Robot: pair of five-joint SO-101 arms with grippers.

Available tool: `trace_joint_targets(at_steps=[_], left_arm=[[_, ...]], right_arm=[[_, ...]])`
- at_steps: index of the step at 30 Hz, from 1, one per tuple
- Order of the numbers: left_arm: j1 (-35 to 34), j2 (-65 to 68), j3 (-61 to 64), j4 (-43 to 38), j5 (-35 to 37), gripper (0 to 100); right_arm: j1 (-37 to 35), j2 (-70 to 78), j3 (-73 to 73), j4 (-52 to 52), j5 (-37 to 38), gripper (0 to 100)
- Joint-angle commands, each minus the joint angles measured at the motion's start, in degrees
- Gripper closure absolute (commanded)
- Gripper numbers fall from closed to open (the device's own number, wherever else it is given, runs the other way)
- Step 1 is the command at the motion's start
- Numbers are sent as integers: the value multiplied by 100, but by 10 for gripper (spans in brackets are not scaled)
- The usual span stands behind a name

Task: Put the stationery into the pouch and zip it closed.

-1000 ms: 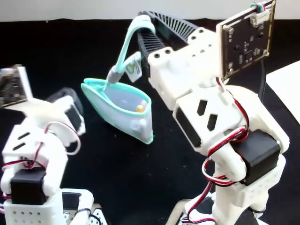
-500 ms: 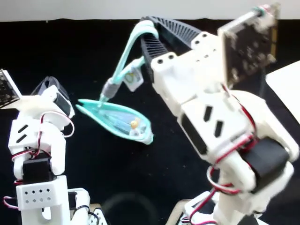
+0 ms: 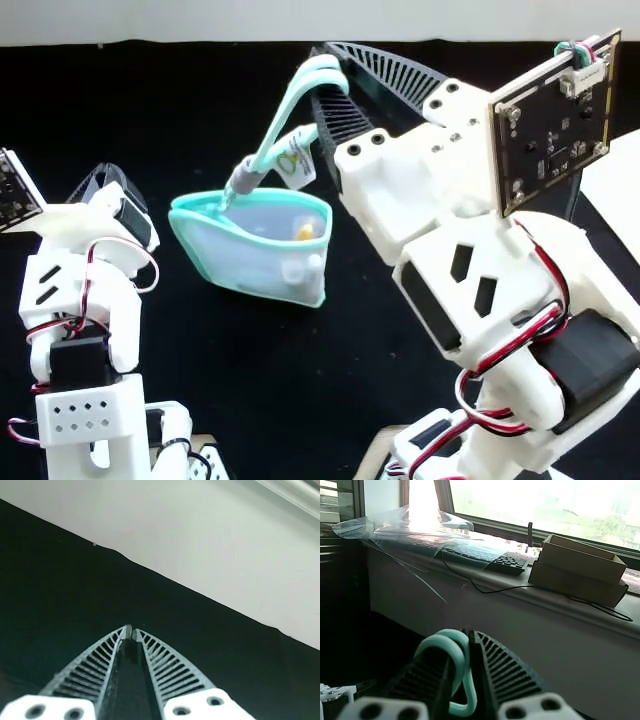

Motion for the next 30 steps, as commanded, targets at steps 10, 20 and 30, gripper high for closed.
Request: trace_joint_targets(at_steps=[10, 20, 30], left_arm=[[831, 4, -4, 466, 44, 993], [1771, -57, -22, 1899, 53, 993], [1323, -435, -901, 2163, 26, 993]], right_arm=[[-40, -110, -875, 136, 53, 993], [-40, -75, -840, 92, 44, 993], [-40, -40, -813, 224, 26, 993]])
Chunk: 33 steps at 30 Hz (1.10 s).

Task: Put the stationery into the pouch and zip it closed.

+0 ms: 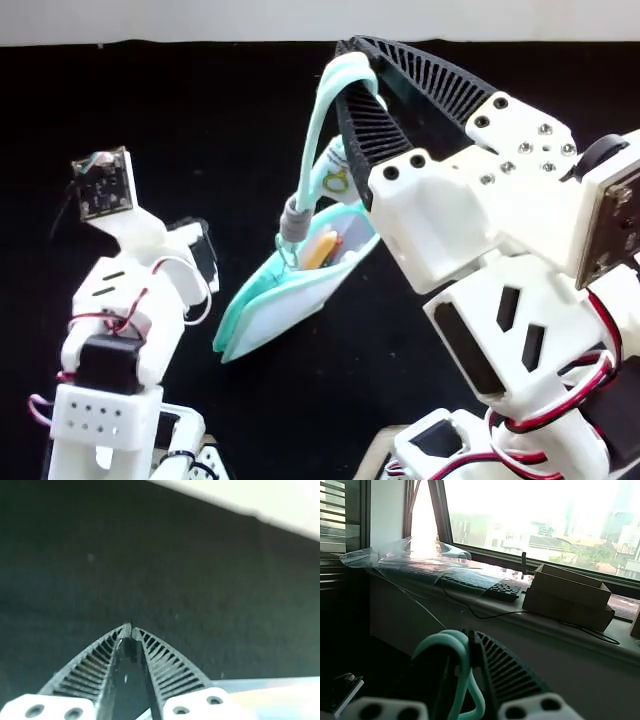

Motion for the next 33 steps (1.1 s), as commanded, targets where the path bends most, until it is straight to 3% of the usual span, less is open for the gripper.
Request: trace_joint_targets(at_steps=[1, 9, 15, 21, 33], left_arm=[[-330, -382, -980, 484, 9, 992], [-382, -646, -3538, 3710, 0, 793], [-365, -655, -4207, 4923, -633, 778], [-295, -646, -4154, 5160, -1152, 777], [1719, -101, -4215, 5160, -1749, 776]], right_arm=[[-40, -13, -75, 127, 26, 993], [-40, 321, 321, 92, -290, 993], [-40, 409, 382, 84, -440, 993], [-40, 409, 391, 92, -440, 993], [-31, 769, 391, 145, -457, 993]])
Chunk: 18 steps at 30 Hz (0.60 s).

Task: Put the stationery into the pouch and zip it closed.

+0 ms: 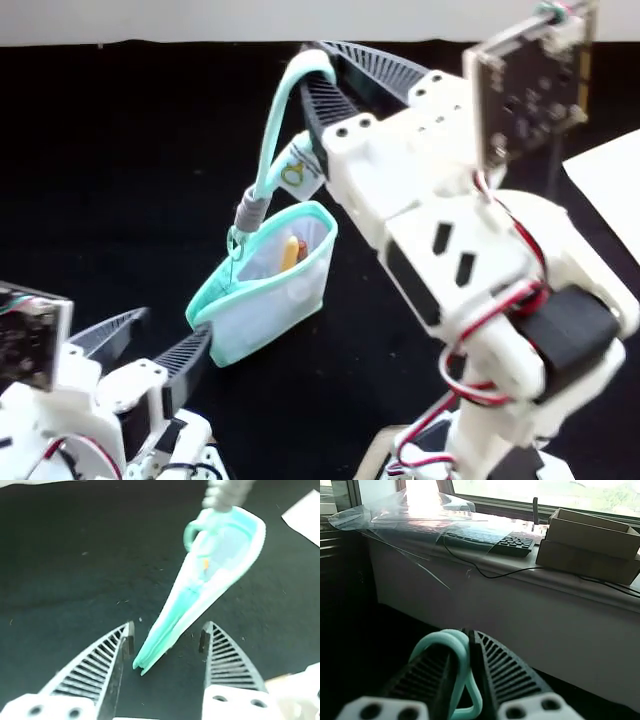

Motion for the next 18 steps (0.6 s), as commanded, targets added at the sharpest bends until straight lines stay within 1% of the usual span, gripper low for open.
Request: trace_joint_targets(at_steps=[1, 6, 9, 12, 18], left_arm=[[541, 444, -154, 9, -123, 776], [760, 716, -154, 9, -747, 779], [875, 734, -154, -9, -782, 779], [1077, 743, -92, -237, -782, 779], [1086, 945, 338, -686, -782, 779]], right_arm=[[-22, 154, 13, 31, -35, 993], [-22, 242, 4, 31, -18, 993], [-22, 242, 4, 31, -18, 993], [-22, 242, 4, 31, -18, 993], [-22, 242, -31, 31, -18, 993]])
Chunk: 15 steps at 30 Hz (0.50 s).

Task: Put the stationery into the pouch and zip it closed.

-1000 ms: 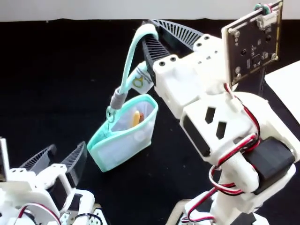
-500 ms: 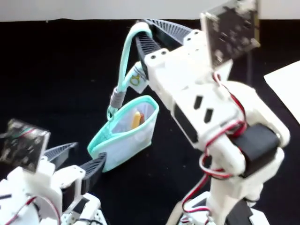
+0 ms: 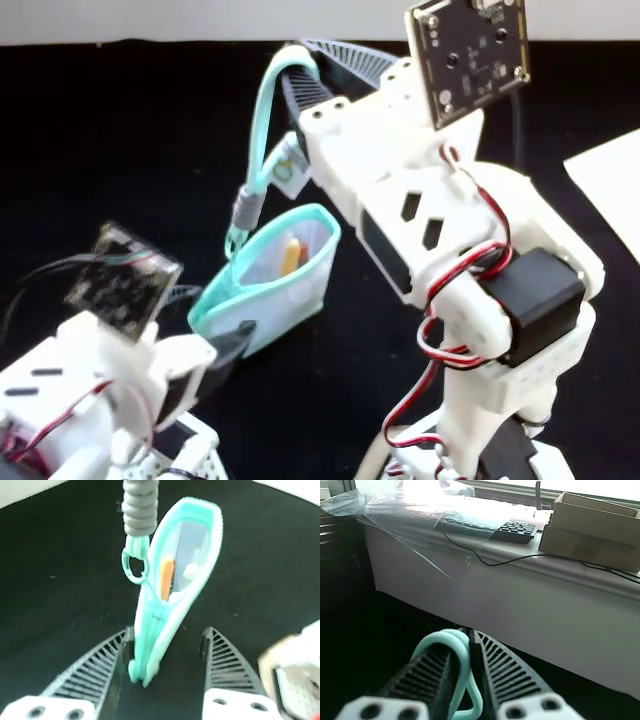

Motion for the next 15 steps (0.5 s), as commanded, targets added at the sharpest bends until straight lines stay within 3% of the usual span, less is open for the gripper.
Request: trace_joint_targets(at_steps=[1, 12, 15], left_arm=[[66, 198, 198, -264, -44, 779], [75, 207, 936, -703, -44, 784], [84, 207, 1200, -1081, -44, 852]], right_arm=[[-22, 13, -48, 13, -18, 993], [-22, 13, -57, 13, -18, 993], [-22, 13, -57, 13, -18, 993]])
